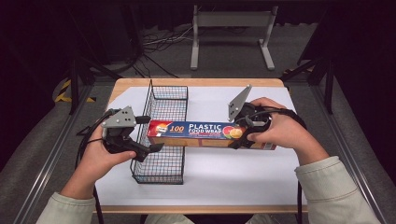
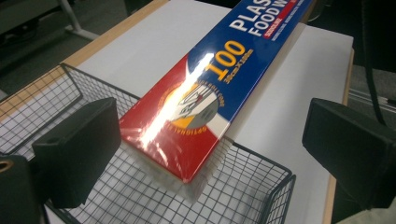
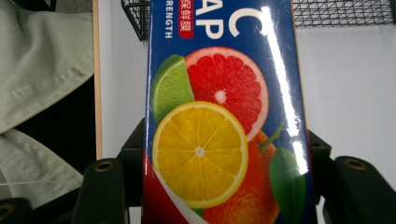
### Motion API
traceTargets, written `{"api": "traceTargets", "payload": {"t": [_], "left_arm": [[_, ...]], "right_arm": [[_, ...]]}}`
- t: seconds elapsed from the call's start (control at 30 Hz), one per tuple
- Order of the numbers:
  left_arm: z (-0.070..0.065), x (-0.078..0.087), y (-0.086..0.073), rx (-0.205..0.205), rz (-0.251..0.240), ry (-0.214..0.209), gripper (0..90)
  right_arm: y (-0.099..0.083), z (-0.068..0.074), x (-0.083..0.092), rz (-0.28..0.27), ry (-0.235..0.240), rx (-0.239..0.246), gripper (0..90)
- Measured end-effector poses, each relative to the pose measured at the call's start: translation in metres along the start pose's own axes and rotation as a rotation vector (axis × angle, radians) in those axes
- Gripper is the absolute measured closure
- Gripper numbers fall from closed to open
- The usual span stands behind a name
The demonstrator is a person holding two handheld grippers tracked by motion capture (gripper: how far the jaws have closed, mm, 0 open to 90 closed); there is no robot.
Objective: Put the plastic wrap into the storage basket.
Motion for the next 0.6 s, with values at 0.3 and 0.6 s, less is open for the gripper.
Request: {"api": "traceTargets", "payload": {"t": [0.3,0.6], "left_arm": [[-0.004,-0.013,0.021,-0.053,0.070,-0.044,5.0],[-0.009,-0.031,0.044,-0.098,0.170,-0.077,5.3]], "right_arm": [[0.003,0.001,-0.005,-0.008,0.022,0.023,40.3],[0.008,0.003,-0.003,-0.004,0.053,0.037,40.3]]}}
Point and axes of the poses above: each handheld gripper's, and its own axes: x roughly backward along the jaws, y roughly out of its top, z roughly to its left, the point moved 1 cm from there along -x, roughly forward along the jaws, and after that the axes turned 15 degrees about -y, right-handed, at the moved point
